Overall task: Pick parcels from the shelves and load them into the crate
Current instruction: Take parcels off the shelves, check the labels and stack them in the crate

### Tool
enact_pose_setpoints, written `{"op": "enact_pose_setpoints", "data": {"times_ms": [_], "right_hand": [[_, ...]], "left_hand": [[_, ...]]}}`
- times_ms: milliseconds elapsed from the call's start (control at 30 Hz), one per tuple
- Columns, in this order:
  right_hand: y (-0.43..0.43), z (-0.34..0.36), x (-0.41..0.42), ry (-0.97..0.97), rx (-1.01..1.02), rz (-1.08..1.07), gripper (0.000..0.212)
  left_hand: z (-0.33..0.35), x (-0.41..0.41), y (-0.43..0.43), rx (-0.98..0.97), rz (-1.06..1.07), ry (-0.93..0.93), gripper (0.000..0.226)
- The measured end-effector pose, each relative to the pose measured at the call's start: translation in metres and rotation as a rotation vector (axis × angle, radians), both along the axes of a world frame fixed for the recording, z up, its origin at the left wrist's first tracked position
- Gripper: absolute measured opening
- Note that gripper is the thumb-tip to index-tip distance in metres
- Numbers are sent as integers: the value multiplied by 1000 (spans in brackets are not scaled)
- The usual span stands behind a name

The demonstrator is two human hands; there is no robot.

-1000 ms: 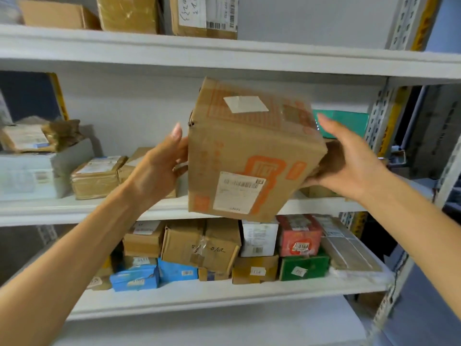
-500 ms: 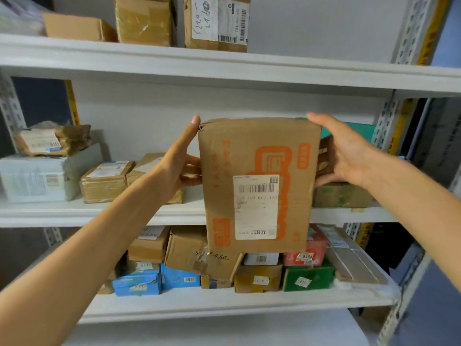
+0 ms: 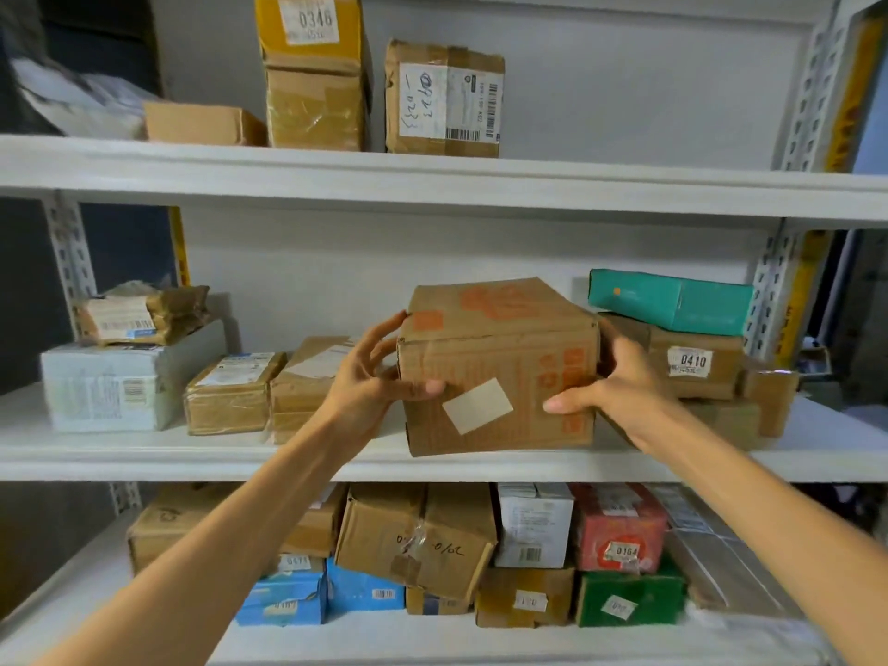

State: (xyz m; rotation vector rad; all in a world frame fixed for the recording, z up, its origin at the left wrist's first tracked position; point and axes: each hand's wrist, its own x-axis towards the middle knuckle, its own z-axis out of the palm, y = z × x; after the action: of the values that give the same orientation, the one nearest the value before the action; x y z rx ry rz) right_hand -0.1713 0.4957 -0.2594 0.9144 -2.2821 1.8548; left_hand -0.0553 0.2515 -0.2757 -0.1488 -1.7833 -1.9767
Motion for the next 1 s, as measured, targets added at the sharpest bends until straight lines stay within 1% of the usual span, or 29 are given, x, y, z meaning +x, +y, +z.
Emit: {"op": "enact_pose_setpoints", "data": {"times_ms": [67,133,233,300,367,433,533,600,733,800,867,933,967,1000], "right_hand": [[-10,-10,-9,-51,-59,5,99],[-23,-21,-18,-78,-61,-15,94],[-47,-31,-40,-121,-75,-43,81],[-62,-34,-56,-145,-82,-51,75],[-75,-40,-71,-154,-46,-38,73],[-85,-51,-83,-113,23,-42,70],[-95,-60,-98,-85,66,-43,68],[-98,-59,-104,-75,85,-28,66],[-99,-55,-104,-56,135,-23,62],[-98,-52,-101,-43,179,-33,62],[-93,-49,-96,-11,255,-44,69],[-84,-44,-89,63,343,-76,97],[-77,-39,-85,107,379,-99,110],[-68,-33,-81,152,414,-130,118]], "left_hand": [[-8,-5,-7,-81,40,-21,91],[-14,-14,-14,-144,114,-19,85],[-18,-33,-24,-271,309,19,69],[-17,-46,-32,-414,438,10,68],[-17,-58,-44,-597,504,-45,66],[-17,-68,-59,-794,518,-108,66],[-15,-75,-75,-932,514,-175,68],[-11,-78,-78,-983,530,-189,66],[-2,-80,-79,-1024,542,-266,70],[4,-79,-77,-1094,538,-309,64],[10,-79,-72,-1159,562,-349,55],[18,-79,-63,-1162,600,-317,47],[22,-81,-57,-1163,607,-265,45],[26,-85,-50,-1169,595,-212,46]]}}
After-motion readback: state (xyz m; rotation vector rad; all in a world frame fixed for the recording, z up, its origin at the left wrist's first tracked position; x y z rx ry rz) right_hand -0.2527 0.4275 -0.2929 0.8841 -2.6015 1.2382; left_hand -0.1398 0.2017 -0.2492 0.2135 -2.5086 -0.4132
